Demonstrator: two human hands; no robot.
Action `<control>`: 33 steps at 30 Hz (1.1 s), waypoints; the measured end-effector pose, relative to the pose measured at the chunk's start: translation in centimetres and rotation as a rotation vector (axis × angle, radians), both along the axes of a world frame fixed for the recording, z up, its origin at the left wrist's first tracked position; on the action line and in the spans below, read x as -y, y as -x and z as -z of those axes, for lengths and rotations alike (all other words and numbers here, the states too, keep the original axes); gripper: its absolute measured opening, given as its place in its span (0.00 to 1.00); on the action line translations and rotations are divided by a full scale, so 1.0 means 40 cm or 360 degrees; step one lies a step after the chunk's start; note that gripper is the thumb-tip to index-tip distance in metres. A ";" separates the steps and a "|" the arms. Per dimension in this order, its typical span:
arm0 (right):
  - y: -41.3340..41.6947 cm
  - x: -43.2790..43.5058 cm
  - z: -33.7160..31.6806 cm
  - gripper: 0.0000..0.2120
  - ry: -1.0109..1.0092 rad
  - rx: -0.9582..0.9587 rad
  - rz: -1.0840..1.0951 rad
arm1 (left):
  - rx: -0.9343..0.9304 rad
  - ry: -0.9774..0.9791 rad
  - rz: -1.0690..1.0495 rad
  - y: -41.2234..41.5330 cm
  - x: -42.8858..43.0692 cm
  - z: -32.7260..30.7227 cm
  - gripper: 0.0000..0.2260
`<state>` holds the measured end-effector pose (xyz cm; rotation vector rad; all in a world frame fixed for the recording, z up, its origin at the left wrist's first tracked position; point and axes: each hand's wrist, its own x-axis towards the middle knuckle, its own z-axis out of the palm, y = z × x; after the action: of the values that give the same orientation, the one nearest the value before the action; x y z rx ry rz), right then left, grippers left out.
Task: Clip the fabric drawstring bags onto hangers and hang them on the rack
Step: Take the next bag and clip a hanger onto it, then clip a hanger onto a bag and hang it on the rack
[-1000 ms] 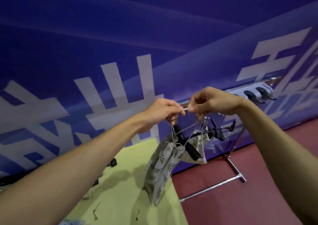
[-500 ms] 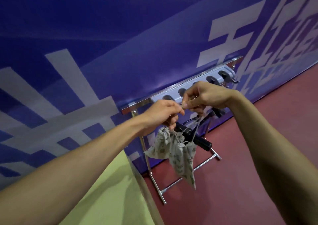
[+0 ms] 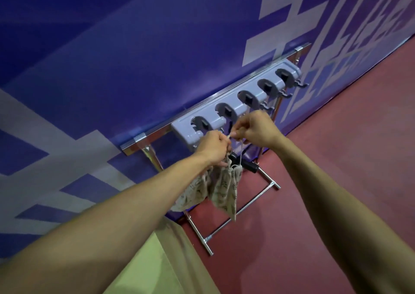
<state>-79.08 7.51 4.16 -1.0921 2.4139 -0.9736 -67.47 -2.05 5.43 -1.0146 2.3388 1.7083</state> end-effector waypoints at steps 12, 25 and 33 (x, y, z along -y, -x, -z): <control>-0.016 0.056 0.079 0.06 0.0149 0.0592 0.0457 | 0.0379 0.0382 0.0151 0.038 -0.008 0.007 0.13; -0.233 0.097 -0.106 0.13 0.0120 -0.0111 0.0309 | -0.0217 0.0116 -0.0389 -0.261 0.121 -0.112 0.08; -0.665 0.284 -0.188 0.10 -0.0005 -0.0027 -0.0575 | -0.0383 0.0126 -0.0831 -0.689 0.273 -0.170 0.09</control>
<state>-52.50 -3.86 11.70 -1.4731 2.1224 -0.8394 -39.89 -12.96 12.23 -1.6360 2.4485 2.0146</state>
